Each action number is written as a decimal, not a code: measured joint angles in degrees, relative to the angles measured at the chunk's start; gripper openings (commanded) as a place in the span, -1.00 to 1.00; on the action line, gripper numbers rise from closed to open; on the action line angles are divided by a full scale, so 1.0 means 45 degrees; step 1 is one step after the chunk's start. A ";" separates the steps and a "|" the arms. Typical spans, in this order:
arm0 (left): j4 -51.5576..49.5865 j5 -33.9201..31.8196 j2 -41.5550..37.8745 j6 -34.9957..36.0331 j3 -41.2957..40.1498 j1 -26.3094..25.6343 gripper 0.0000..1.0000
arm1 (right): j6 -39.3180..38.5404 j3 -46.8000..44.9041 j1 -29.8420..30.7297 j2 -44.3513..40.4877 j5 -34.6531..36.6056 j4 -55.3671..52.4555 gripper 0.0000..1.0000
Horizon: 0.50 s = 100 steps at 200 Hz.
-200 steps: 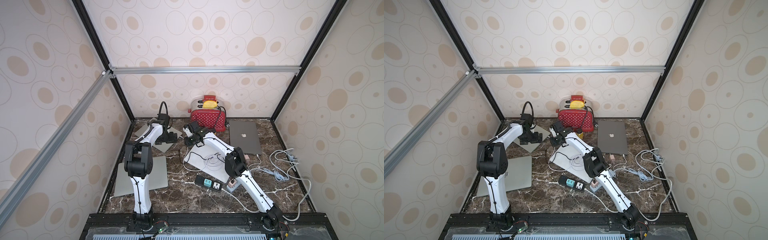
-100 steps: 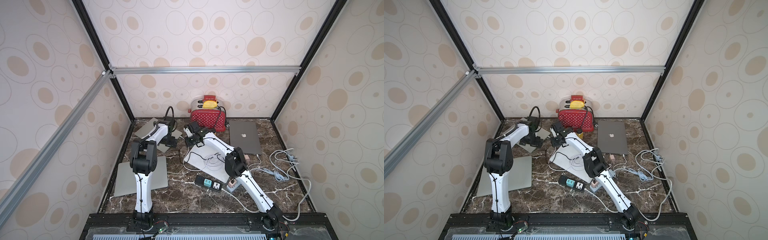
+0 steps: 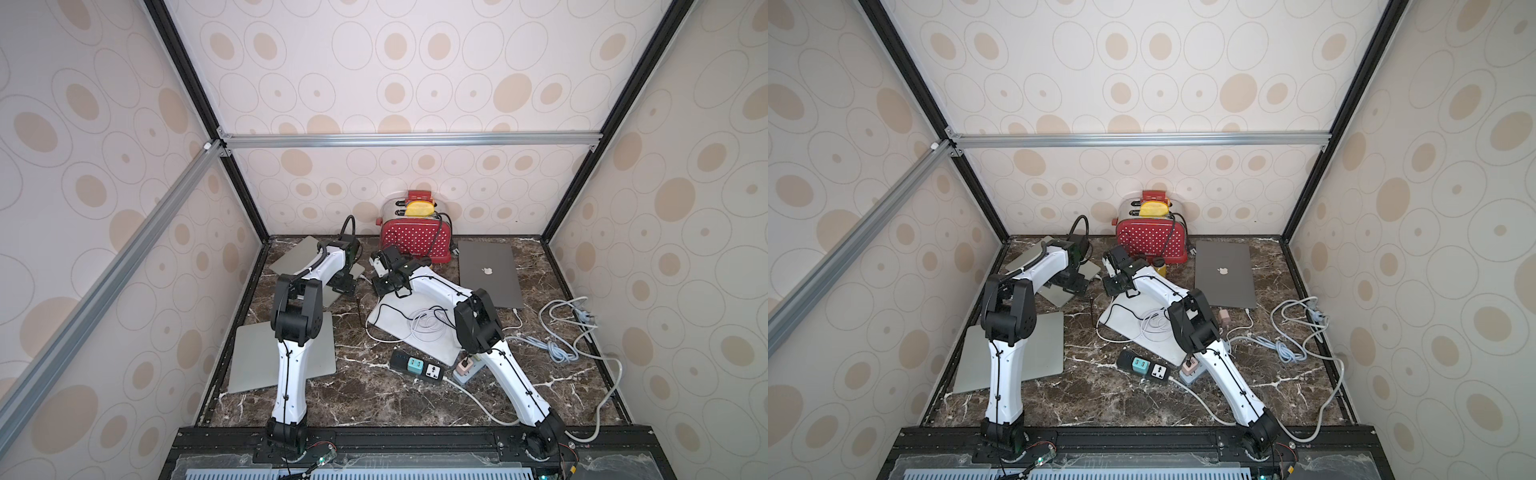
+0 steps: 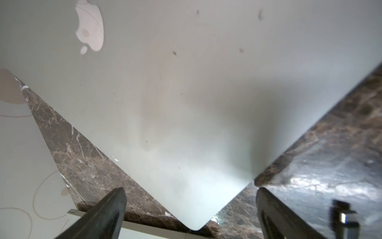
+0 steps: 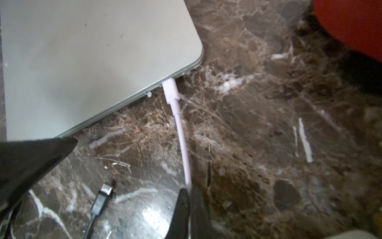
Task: Unplug the laptop charger
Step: Remove the charging cable from the laptop, then place the charging cable at the center of the board.
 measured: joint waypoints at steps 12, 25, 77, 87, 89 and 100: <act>-0.0180 0.0053 0.0287 -0.0024 0.0340 0.0010 0.98 | 0.0000 -0.0447 0.0010 -0.0267 -0.0044 0.0165 -1.00; -0.0257 0.0068 0.0447 -0.0044 0.0495 0.0044 0.98 | -0.0005 -0.0811 0.0010 -0.0525 -0.0049 0.0306 -1.00; -0.0374 0.0418 0.0534 -0.0112 0.0675 0.0180 0.98 | -0.0005 -0.2856 0.0024 -0.1904 -0.0175 -0.0049 -1.00; -0.0393 0.0495 0.0534 -0.0136 0.0680 0.0189 0.98 | -0.0005 -0.3245 0.0024 -0.2191 -0.0185 -0.0049 -1.00; -0.0393 0.0500 0.0534 -0.0136 0.0680 0.0189 0.98 | -0.0005 -0.3317 0.0024 -0.2263 -0.0180 -0.0053 -1.00; -0.0398 0.0588 0.0534 -0.0155 0.0685 0.0199 0.98 | -0.0005 -0.3594 0.0053 -0.2506 -0.0175 -0.0049 -1.00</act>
